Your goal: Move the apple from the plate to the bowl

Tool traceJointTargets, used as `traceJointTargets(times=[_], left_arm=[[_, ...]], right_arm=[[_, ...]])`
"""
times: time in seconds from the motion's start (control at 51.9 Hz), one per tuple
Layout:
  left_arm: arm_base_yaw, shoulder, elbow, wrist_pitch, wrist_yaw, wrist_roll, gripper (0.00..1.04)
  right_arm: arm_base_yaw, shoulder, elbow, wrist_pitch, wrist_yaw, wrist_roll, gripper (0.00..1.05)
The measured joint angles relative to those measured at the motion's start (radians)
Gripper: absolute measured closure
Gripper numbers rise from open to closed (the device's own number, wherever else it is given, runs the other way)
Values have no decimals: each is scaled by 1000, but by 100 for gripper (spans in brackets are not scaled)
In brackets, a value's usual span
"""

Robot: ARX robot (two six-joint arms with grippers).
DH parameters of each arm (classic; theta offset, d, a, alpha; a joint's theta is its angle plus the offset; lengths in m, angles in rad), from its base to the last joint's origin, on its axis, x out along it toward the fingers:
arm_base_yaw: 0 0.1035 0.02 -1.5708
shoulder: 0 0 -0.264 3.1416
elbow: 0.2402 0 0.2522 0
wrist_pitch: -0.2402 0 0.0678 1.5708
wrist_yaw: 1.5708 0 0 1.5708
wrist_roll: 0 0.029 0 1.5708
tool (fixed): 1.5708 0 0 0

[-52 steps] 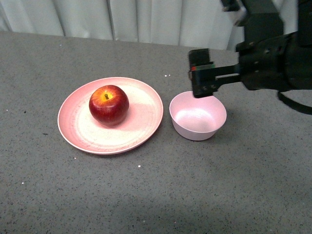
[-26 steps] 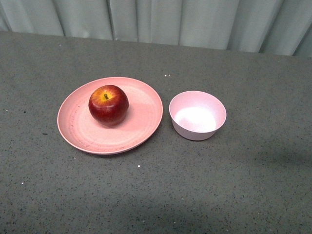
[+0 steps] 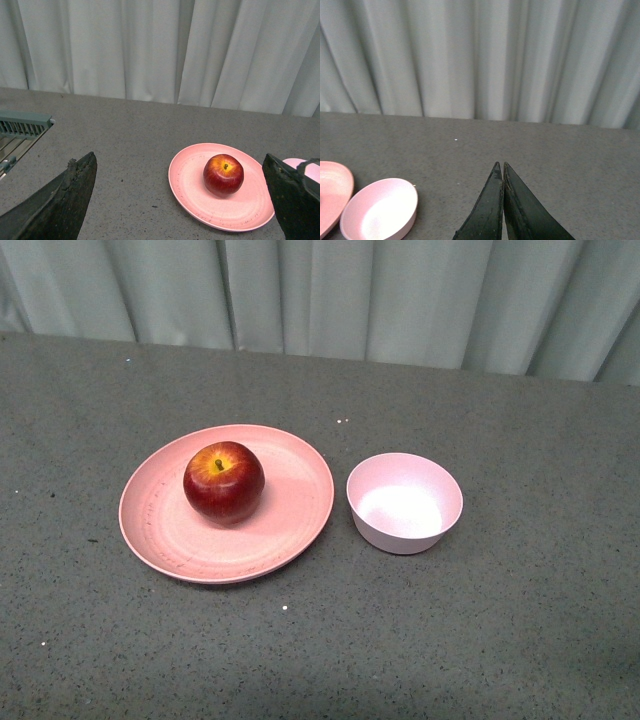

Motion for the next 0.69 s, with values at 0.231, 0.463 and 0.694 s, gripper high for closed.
traceJointTargets(times=[0.231, 0.463, 0.694], left_arm=[[0, 0, 0, 0, 0, 0, 7], [0, 0, 0, 0, 0, 0, 7], [0, 0, 0, 0, 0, 0, 7]], right_arm=[[-58, -174, -35, -138, -40, 0, 104], [-58, -349, -50, -289, -42, 0, 104], [-58, -488, -52, -416, -42, 0, 104]])
